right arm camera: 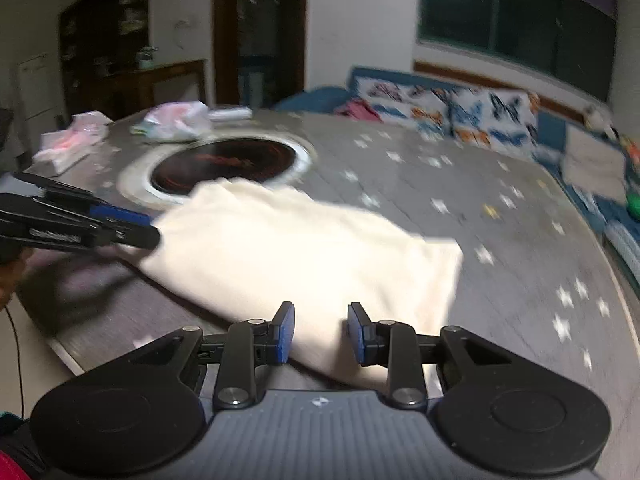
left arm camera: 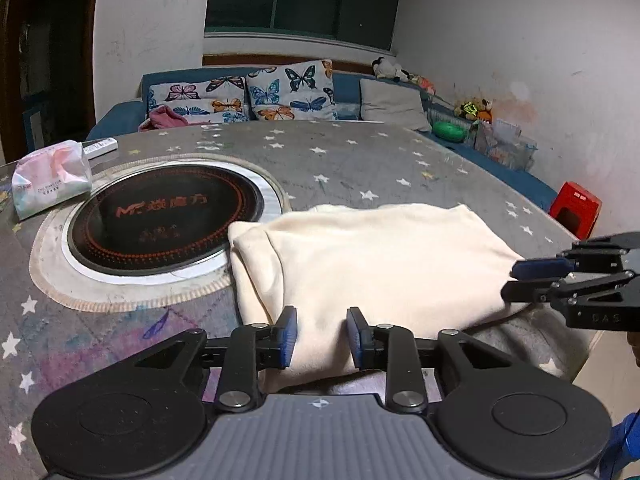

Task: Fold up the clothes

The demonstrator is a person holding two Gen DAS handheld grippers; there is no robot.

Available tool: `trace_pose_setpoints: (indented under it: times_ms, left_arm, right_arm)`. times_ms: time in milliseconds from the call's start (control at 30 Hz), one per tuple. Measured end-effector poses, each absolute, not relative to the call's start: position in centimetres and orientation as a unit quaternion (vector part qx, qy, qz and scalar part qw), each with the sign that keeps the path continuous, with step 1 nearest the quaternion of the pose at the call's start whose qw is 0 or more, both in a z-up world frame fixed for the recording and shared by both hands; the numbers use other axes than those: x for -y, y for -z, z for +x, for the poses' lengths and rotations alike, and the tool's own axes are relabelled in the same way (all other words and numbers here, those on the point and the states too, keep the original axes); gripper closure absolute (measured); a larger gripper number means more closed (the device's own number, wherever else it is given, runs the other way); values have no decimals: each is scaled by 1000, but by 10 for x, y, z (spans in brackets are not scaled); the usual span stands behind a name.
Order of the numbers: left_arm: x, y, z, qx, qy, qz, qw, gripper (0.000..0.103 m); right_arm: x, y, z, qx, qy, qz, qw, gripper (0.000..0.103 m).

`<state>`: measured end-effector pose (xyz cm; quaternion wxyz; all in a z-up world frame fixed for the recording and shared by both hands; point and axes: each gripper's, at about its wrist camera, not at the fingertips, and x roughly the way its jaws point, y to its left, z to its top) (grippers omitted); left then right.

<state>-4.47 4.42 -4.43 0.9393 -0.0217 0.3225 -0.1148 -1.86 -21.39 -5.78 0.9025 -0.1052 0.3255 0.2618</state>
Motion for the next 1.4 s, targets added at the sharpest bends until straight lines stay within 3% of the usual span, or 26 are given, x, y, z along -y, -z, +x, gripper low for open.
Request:
trace_pose_setpoints:
  times_ms: [100, 167, 433, 633, 833, 1033, 1233, 1400]
  left_arm:
    - [-44, 42, -46, -324, 113, -21, 939, 70]
    - [-44, 39, -46, -322, 110, -23, 940, 63]
    - [-41, 39, -44, -339, 94, -30, 936, 48]
    - [-43, 38, -43, -349, 76, -35, 933, 36]
    - [-48, 38, -42, -354, 58, -38, 933, 26]
    - [-53, 37, -42, -358, 41, -41, 932, 14]
    - [-67, 35, -41, -352, 19, -53, 934, 1]
    - [-90, 32, -38, -348, -5, -83, 934, 0]
  right_arm:
    - [219, 59, -20, -326, -260, -104, 903, 74]
    - [222, 54, -21, -316, -258, -97, 908, 74]
    - [229, 60, -18, -329, -252, -80, 906, 70]
    - [217, 49, -20, -312, -265, -99, 907, 55]
    - [194, 46, -20, -307, -297, -128, 895, 52]
    - [170, 43, -22, -296, -328, -159, 883, 40]
    - [142, 43, -27, -287, -366, -190, 864, 38]
    - [114, 43, -34, -274, -401, -225, 844, 36]
